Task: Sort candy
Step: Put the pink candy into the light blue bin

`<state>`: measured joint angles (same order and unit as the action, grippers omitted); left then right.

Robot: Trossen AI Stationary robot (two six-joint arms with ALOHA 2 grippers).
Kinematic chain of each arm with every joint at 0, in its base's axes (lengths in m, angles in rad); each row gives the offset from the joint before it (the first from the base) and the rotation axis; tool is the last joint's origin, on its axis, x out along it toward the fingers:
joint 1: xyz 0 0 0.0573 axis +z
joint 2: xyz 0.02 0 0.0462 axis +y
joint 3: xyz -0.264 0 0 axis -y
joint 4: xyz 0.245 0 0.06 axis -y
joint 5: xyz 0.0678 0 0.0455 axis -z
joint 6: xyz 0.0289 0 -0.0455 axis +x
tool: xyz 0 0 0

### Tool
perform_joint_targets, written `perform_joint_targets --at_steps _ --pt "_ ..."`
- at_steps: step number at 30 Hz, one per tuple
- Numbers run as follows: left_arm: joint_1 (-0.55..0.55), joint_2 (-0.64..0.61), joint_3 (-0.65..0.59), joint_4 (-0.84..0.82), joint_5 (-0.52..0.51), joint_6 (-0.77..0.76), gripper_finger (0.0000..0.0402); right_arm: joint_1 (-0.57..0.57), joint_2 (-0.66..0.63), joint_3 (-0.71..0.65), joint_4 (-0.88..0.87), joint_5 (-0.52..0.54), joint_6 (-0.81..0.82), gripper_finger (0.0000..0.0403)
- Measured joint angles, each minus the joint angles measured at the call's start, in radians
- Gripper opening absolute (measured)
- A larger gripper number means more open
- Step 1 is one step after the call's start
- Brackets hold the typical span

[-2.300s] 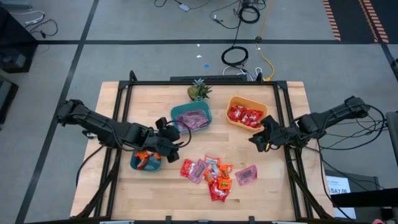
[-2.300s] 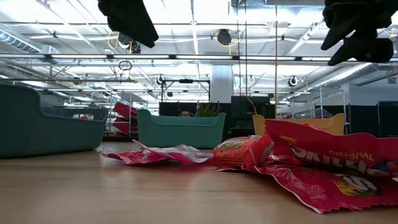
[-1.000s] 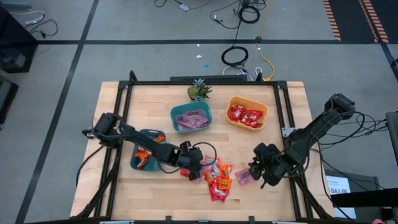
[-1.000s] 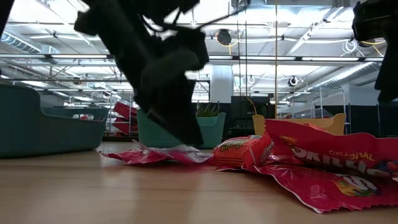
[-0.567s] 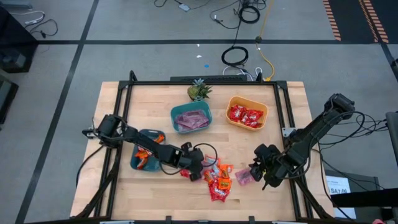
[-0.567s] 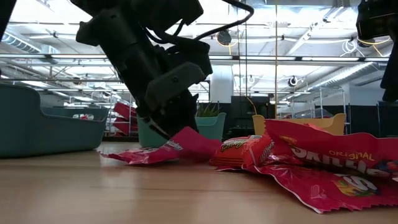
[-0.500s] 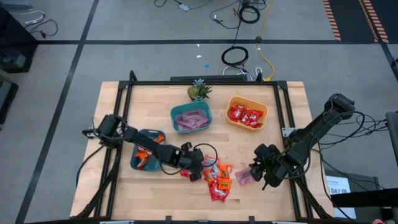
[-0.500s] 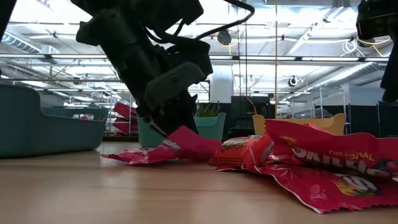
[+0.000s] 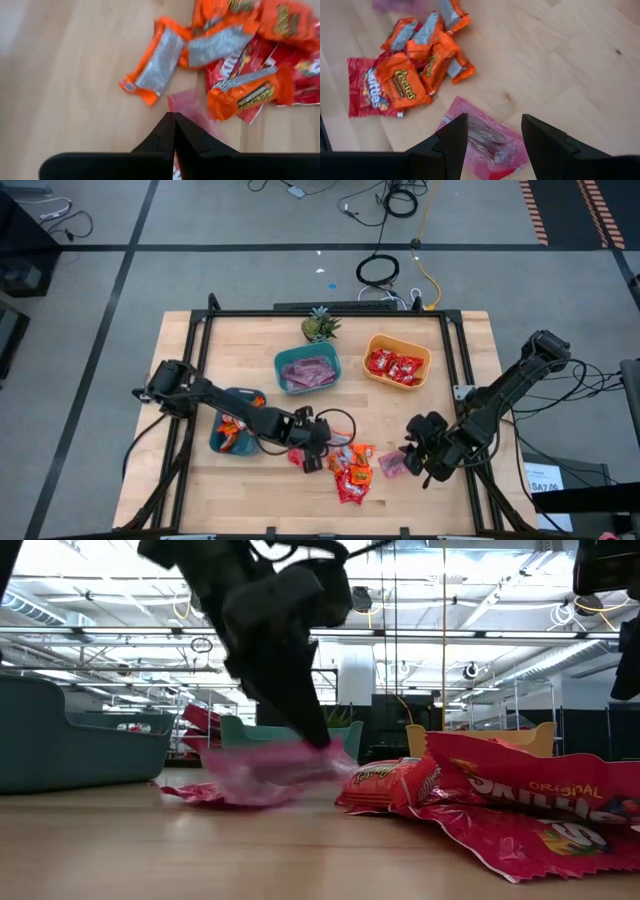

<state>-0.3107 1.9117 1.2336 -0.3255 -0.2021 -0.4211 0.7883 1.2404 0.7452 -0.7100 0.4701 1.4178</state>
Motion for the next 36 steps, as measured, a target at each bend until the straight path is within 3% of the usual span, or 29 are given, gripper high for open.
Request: perform_joint_targets --at_steps 5,14,24,36 --pt "0.022 -0.060 0.043 -0.082 -0.009 0.038 0.0009 0.000 0.000 0.000 0.021 -0.016 -0.103 0.0176" --pt "0.088 -0.198 0.046 -0.116 -0.012 0.068 0.0008 0.000 0.000 0.000 0.033 -0.150 -0.295 0.0176" --pt "0.230 -0.341 0.045 -0.190 -0.015 0.145 0.0008 0.000 0.000 0.000 0.063 -0.158 -0.304 0.0176" --pt "0.487 -0.368 0.045 -0.254 0.072 0.362 0.0008 0.000 0.000 0.000 0.079 -0.163 -0.312 0.0176"
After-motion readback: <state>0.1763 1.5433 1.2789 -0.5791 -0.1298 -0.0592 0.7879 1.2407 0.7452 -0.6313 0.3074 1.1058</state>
